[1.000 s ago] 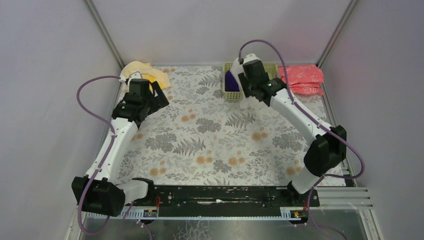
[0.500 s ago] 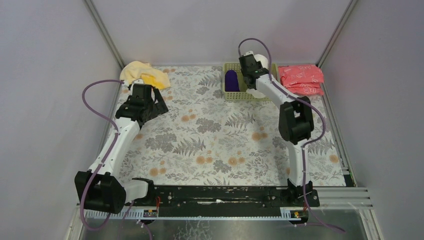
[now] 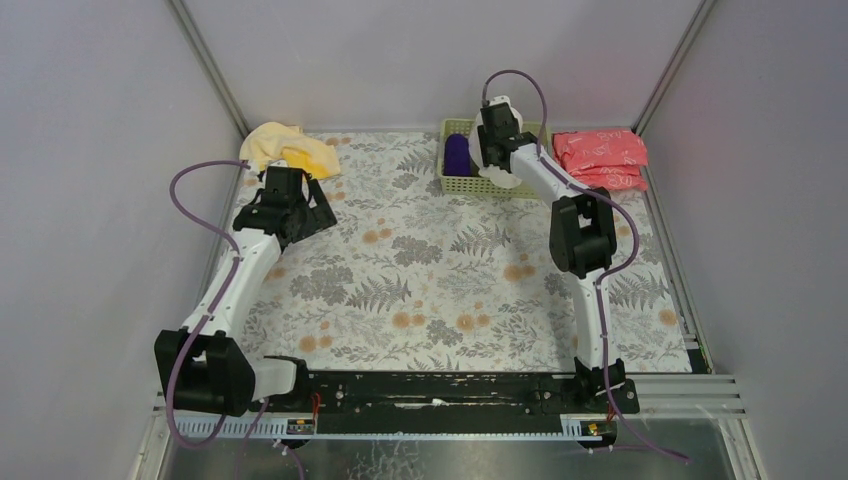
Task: Roll the towels
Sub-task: Place the towel in the bin.
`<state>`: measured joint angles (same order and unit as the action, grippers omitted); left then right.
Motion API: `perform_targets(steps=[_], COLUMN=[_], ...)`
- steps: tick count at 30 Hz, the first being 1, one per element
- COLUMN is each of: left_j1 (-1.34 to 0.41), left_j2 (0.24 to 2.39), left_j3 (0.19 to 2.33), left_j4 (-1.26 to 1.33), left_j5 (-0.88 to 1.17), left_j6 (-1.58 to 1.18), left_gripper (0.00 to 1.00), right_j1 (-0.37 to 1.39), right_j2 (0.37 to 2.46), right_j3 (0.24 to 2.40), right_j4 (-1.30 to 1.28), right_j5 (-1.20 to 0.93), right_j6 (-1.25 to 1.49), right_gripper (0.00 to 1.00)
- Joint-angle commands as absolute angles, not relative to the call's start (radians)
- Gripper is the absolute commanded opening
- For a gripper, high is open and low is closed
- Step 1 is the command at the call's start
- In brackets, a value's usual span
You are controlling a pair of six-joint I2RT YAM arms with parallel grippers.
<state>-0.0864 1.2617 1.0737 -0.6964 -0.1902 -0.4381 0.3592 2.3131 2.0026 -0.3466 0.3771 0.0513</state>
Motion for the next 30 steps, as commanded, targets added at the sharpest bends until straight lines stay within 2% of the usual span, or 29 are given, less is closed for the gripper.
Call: perform_targets(steps=[1, 5, 11, 15, 22, 30], left_j1=[-0.075, -0.075, -0.068, -0.068, -0.068, -0.064], left_j2=[1.273, 1.279, 1.268, 1.266, 1.270, 1.274], left_j3=[1.066, 1.066, 1.067, 1.063, 1.063, 1.059], left_j4=[-0.683, -0.684, -0.684, -0.684, -0.684, -0.684], left_j5=[-0.172, -0.165, -0.161, -0.159, -0.159, -0.166], left_j6=[-0.423, -0.420, -0.421, -0.422, -0.421, -0.420], left_gripper=[1.00, 1.00, 1.00, 1.00, 1.00, 1.00], right_j1=[0.362, 0.352, 0.350, 0.351, 0.370, 0.412], right_j2=[2.401, 2.316, 2.163, 2.131, 2.182, 2.350], right_j3=[2.022, 1.989, 1.924, 1.917, 1.951, 2.061], right_j4=[-0.267, -0.283, -0.229, -0.197, -0.143, -0.149], right_j5=[0.299, 0.340, 0.644, 0.744, 0.810, 0.887], right_j6=[0.229, 0.179, 0.061, 0.043, 0.008, -0.076], right_gripper=[0.22, 0.19, 0.18, 0.18, 0.17, 0.17])
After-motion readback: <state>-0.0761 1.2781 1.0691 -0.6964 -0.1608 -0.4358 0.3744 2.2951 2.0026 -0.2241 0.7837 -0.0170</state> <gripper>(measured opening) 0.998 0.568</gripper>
